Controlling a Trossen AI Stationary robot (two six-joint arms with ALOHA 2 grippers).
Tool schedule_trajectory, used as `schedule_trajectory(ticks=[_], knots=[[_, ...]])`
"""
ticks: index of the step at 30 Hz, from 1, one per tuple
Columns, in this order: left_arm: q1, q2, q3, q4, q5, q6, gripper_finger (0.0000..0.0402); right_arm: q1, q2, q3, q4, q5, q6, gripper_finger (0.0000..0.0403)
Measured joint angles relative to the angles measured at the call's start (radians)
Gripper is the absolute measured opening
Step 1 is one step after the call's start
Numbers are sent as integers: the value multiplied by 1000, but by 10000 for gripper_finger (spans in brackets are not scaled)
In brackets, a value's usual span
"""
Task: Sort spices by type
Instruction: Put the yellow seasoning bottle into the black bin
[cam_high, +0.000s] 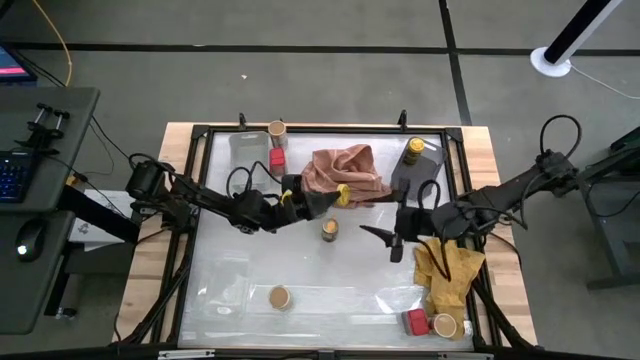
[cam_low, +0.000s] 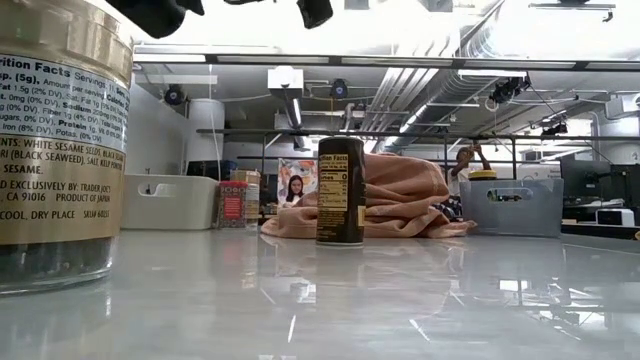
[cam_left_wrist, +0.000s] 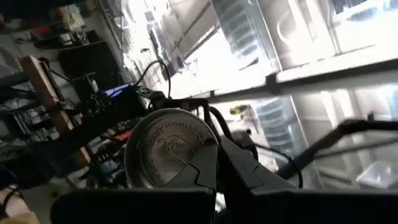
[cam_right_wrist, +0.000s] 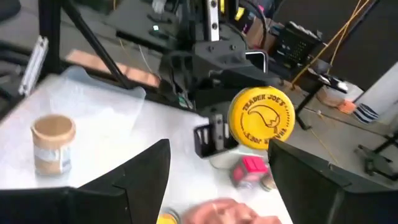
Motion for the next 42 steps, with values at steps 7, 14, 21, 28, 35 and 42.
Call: schedule_trajectory(ticks=[7,14,21,28,35,42], knots=[[-1,-2,1,-61,30,-122,0,-55,0,20,0,17,-85,264],[-1,-2,1,-73,26,-158,0,-97,4,20,0,-77,-28,277],[3,-1,1,-115,27,-201,0,-125,64,21,29,-87,-92,288],[4,-2,1,-119,30,-186,0,-131,124,21,47,-90,-112,289],[4,-2,1,-135,58,-184,0,-131,129,21,62,-89,-111,289],[4,-2,1,-168,71,-185,0,-131,129,21,60,-102,-112,275]])
